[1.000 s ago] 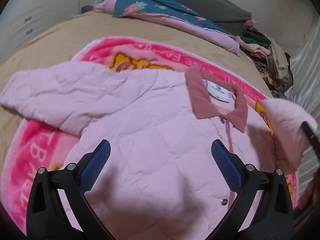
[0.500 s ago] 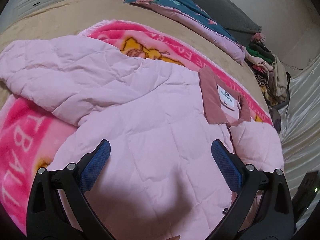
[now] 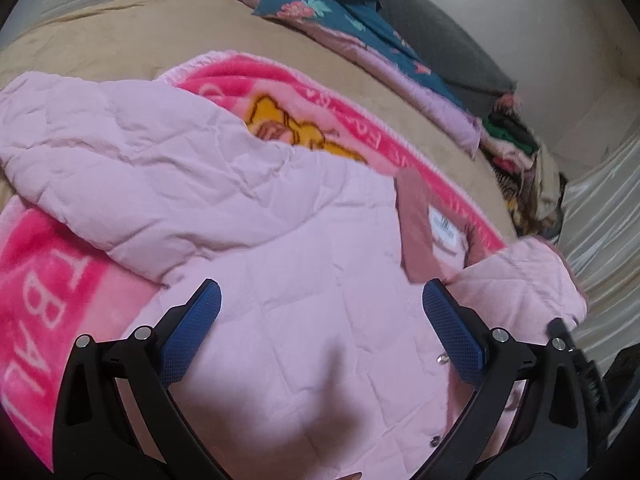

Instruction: Fold large clothes

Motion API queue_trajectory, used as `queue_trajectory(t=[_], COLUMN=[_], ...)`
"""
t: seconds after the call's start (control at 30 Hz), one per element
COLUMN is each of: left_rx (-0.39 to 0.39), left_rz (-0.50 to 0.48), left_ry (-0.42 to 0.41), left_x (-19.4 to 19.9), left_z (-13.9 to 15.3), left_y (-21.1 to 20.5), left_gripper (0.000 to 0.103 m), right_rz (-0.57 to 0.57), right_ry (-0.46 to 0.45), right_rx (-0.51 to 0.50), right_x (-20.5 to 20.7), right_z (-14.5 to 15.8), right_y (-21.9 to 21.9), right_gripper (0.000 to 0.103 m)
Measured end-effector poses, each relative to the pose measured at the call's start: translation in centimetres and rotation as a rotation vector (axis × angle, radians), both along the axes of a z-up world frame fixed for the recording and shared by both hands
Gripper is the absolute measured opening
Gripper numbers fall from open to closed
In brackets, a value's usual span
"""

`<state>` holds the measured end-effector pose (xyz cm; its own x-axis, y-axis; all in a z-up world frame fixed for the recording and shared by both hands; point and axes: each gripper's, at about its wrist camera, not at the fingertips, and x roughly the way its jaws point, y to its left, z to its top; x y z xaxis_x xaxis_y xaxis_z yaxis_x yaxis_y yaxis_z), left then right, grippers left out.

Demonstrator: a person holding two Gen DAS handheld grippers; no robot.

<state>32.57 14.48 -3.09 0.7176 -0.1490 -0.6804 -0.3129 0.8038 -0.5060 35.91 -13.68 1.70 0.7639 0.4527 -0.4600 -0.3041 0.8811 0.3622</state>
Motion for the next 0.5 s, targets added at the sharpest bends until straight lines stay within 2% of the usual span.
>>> queue_trajectory(t=[0.17, 0.3, 0.4, 0.43, 0.5], left_rx=[-0.116, -0.209, -0.279, -0.300, -0.305], left_rz=[-0.012, -0.037, -0.069, -0.082, -0.126], left_ry=[-0.038, -0.059, -0.051, -0.044, -0.015], left_x=[-0.4, -0.4, 0.0, 0.2, 0.8], left_z=[0.2, -0.2, -1.1, -1.5, -2.2], left_y=[1.4, 2.0, 1.8, 1.6, 0.4], left_gripper=[0.095, 0.095, 0.095, 0.095, 0.095], right_rz=[0.139, 0.220, 0.292, 0.323, 0.355], right_ry=[-0.008, 0.023, 0.077, 0.096, 0.123], right_rx=[-0.157, -0.210, -0.280, -0.293, -0.279], right_x=[-0.4, -0.6, -0.6, -0.8, -1.5], right_z=[-0.9, -2.7, -4.2, -4.6, -5.0], right_y=[6.3, 9.0, 11.0, 11.4, 11.2], right_gripper=[0.025, 0.025, 0.030, 0.034, 0.042])
